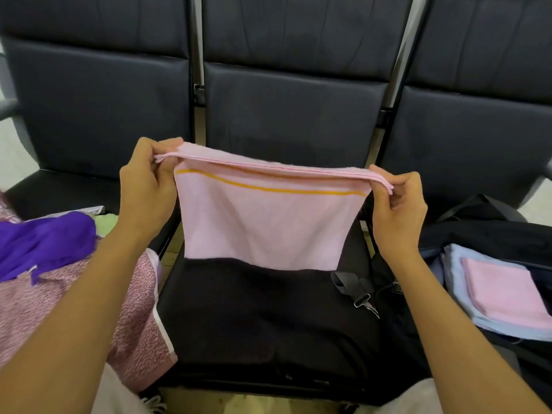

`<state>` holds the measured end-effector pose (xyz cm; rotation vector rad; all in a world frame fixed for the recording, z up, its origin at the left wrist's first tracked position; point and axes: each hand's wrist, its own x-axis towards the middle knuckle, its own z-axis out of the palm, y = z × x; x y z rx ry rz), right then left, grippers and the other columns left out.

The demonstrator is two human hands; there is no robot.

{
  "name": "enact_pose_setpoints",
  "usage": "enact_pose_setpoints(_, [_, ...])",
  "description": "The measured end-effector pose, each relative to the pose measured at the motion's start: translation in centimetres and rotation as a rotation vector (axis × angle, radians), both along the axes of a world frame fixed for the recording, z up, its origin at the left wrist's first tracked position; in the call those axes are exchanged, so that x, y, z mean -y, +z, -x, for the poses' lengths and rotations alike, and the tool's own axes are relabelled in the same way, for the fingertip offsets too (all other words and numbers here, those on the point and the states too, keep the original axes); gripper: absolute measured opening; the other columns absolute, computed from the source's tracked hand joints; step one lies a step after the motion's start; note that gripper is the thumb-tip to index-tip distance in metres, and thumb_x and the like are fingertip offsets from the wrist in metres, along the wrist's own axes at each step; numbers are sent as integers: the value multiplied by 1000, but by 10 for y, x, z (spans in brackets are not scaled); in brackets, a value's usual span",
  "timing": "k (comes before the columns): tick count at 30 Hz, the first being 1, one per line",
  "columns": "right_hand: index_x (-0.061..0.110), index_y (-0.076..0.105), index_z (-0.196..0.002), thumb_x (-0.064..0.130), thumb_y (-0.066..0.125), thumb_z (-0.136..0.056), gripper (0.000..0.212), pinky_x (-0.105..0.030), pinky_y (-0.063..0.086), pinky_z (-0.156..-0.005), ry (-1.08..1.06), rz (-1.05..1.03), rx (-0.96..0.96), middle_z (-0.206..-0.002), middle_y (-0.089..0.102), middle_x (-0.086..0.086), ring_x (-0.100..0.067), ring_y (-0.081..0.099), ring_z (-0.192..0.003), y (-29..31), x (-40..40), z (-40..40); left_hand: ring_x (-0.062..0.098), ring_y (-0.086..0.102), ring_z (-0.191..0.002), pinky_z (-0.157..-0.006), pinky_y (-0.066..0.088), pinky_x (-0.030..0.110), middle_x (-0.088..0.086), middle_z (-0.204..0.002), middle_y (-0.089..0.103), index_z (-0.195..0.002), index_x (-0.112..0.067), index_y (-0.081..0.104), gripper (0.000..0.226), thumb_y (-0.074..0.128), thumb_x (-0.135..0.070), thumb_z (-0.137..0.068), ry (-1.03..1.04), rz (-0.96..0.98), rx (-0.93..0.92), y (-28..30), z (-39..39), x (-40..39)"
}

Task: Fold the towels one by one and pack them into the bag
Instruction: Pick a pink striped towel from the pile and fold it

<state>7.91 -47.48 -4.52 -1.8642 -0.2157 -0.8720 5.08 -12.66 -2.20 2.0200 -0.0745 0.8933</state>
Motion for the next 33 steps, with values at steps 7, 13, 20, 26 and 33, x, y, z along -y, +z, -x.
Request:
enact_pose_setpoints(7, [7,56,-102,11,59,-98,6,-16,47,-65,-22,17,55,-88,59,31,3,58,-76,1,3,-3,-4,60,-103,-88,51,14,-13,-112,60,-104,-37,47,20,53,-19,-99,20,16,138,2,1,2])
enact_pose_setpoints(13, [28,50,-97,18,55,-101,12,-13,46,-64,-47,-4,41,-87,56,16,3,57,-76,8,-1,3,-9,57,-88,-78,48,8,-26,-96,51,-105,-22,54,7,54,-25,-99,112,21,186,2,2,3])
enact_pose_setpoints(20, [19,54,-95,26,52,-102,11,-14,44,-66,-29,-111,-34,-82,54,10,1,51,-72,10,-2,1,-14,56,-84,-72,47,4,-24,-89,51,-97,-31,50,6,54,-27,-99,163,108,152,7,4,12])
enact_pose_setpoints(26, [19,59,-75,26,61,-98,24,-21,50,-57,37,-366,-258,-65,57,9,-4,54,-60,6,-4,-2,0,61,-76,-66,53,10,-5,-89,59,-100,-15,55,14,60,-28,-95,226,296,-22,-1,-2,19])
enact_pose_setpoints(33, [17,62,-73,29,65,-95,25,-36,59,-69,140,-705,-514,-71,61,1,-15,61,-68,-2,-13,-3,15,66,-80,-69,59,28,0,-82,63,-92,-14,62,5,62,-18,-94,93,691,-279,-4,-4,36])
